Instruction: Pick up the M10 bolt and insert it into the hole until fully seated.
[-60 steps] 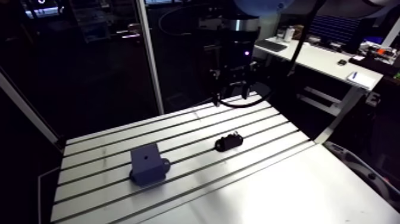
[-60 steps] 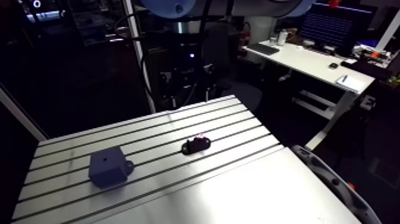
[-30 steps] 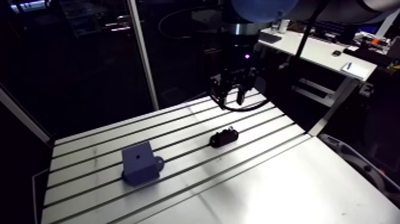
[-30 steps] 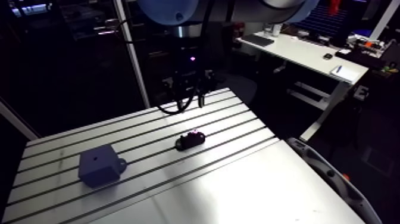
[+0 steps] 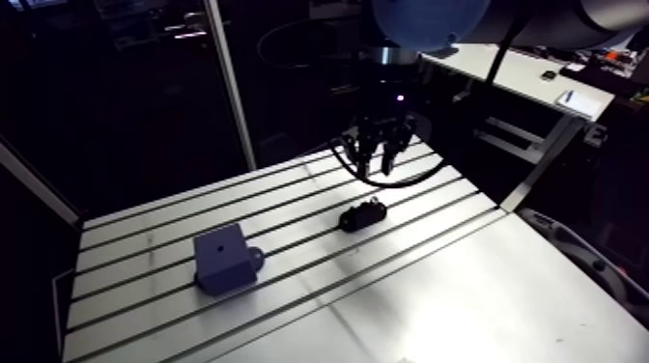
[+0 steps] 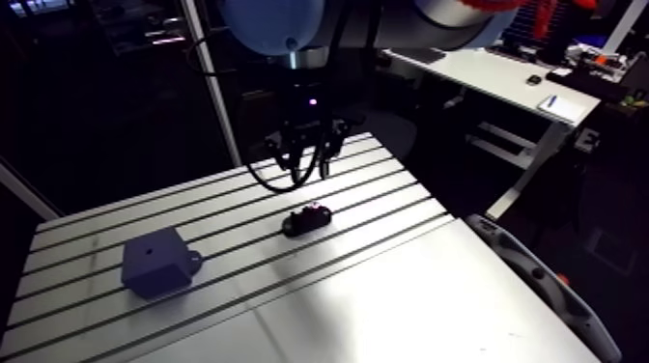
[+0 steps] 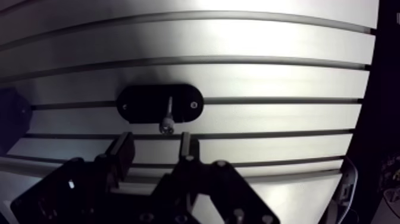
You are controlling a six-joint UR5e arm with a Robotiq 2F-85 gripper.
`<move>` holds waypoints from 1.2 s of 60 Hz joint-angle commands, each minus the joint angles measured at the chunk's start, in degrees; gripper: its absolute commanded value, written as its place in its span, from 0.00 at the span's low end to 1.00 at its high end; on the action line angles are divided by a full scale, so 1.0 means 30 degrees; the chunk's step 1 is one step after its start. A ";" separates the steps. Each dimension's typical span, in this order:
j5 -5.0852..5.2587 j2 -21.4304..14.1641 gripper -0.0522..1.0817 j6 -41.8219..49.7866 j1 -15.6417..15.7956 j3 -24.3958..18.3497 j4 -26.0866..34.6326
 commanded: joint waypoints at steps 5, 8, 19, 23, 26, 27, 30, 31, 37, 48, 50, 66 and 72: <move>-0.0026 0.0287 0.48 0.0048 0.0022 0.0268 -0.0072; -0.0030 0.0320 0.48 0.0051 0.0022 0.0298 -0.0072; -0.0353 0.0380 0.48 0.0022 0.0022 0.0556 -0.0506; -0.0678 0.0413 0.48 0.0022 0.0022 0.0649 -0.0615; -0.0840 0.0414 0.48 -0.0003 0.0022 0.0737 -0.0793; -0.0840 0.0414 0.48 -0.0003 0.0022 0.0737 -0.0793; -0.0876 0.0414 0.48 -0.0007 0.0022 0.0796 -0.0912; -0.0876 0.0414 0.48 -0.0007 0.0022 0.0796 -0.0912; -0.0856 0.0414 0.49 -0.0007 0.0022 0.0859 -0.0922; -0.0880 0.0443 0.49 0.0022 0.0022 0.0889 -0.0951; -0.0856 0.0443 0.49 0.0022 0.0022 0.0889 -0.0951; -0.0881 0.0584 0.49 0.0022 0.0022 0.1034 -0.0923; -0.0881 0.0590 0.49 0.0022 0.0022 0.1035 -0.0922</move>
